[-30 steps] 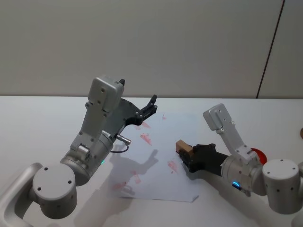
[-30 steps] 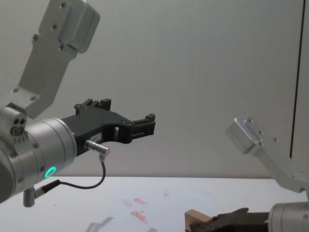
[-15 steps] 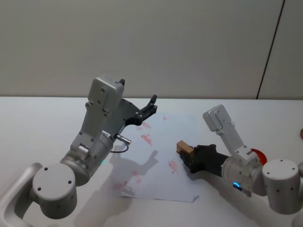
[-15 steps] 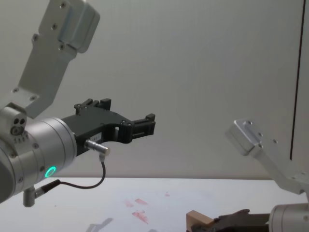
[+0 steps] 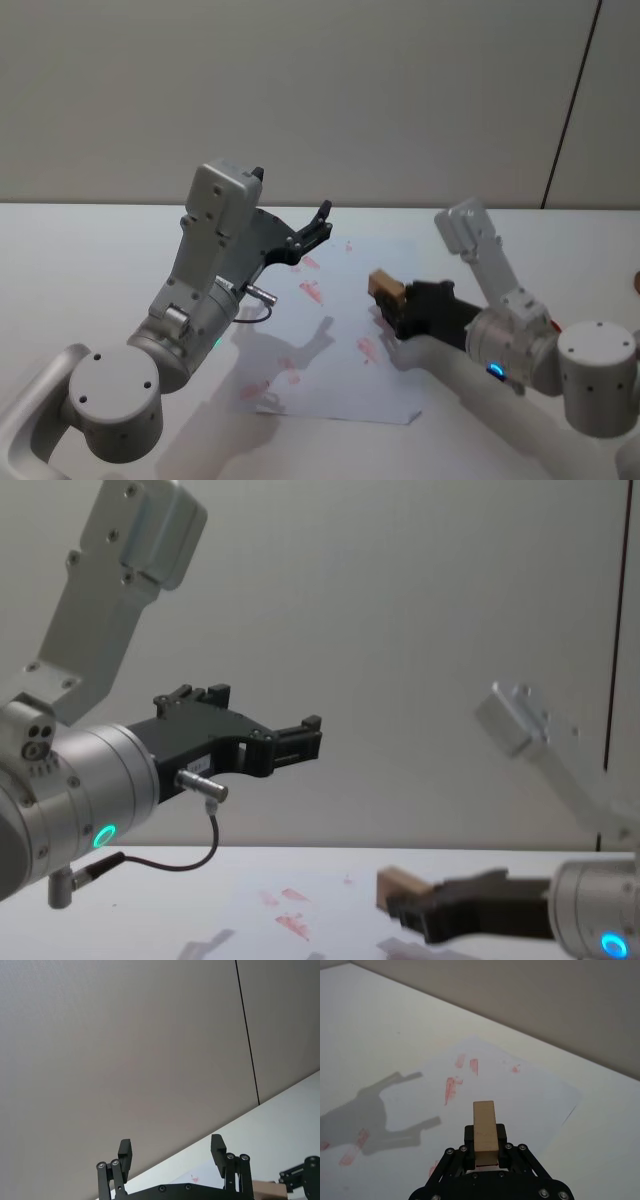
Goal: Use the one hand to pick up the stamp and affix it onto the A4 paper.
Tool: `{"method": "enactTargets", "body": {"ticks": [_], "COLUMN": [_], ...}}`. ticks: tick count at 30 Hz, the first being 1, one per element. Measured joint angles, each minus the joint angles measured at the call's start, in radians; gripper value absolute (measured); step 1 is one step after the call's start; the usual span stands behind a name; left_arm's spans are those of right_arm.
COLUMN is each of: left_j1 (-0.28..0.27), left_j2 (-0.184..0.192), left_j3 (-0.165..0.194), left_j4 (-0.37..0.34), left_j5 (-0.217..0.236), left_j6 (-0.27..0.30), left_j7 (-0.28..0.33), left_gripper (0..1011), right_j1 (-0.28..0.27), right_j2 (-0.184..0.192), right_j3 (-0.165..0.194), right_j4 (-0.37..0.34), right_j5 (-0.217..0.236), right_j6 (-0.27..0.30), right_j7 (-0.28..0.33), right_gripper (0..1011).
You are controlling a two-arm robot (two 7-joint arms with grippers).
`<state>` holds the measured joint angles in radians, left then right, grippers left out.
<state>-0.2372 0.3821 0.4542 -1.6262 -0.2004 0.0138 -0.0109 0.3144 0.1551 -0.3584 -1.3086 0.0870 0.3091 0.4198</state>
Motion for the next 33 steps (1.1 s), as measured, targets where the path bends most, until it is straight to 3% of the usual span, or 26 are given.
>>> {"method": "enactTargets", "body": {"ticks": [18,25,33], "left_j1": [0.000,0.000,0.000], "left_j2": [0.000,0.000,0.000], "left_j3": [0.000,0.000,0.000], "left_j4": [0.000,0.000,0.000], "left_j5": [0.000,0.000,0.000], "left_j6": [0.000,0.000,0.000], "left_j7": [0.000,0.000,0.000], "left_gripper": [1003,1003,1003], "right_j1": [0.045,0.043,-0.002], "right_j2": [-0.009,0.014,0.066], "right_j3": [0.045,0.074,0.115], "right_j4": [-0.105,-0.146,-0.198], "right_j5": [0.149,0.177,0.192], "right_j6": [-0.055,-0.059,-0.047], "right_j7": [-0.027,-0.063,-0.119], "right_gripper": [221,221,221]}}
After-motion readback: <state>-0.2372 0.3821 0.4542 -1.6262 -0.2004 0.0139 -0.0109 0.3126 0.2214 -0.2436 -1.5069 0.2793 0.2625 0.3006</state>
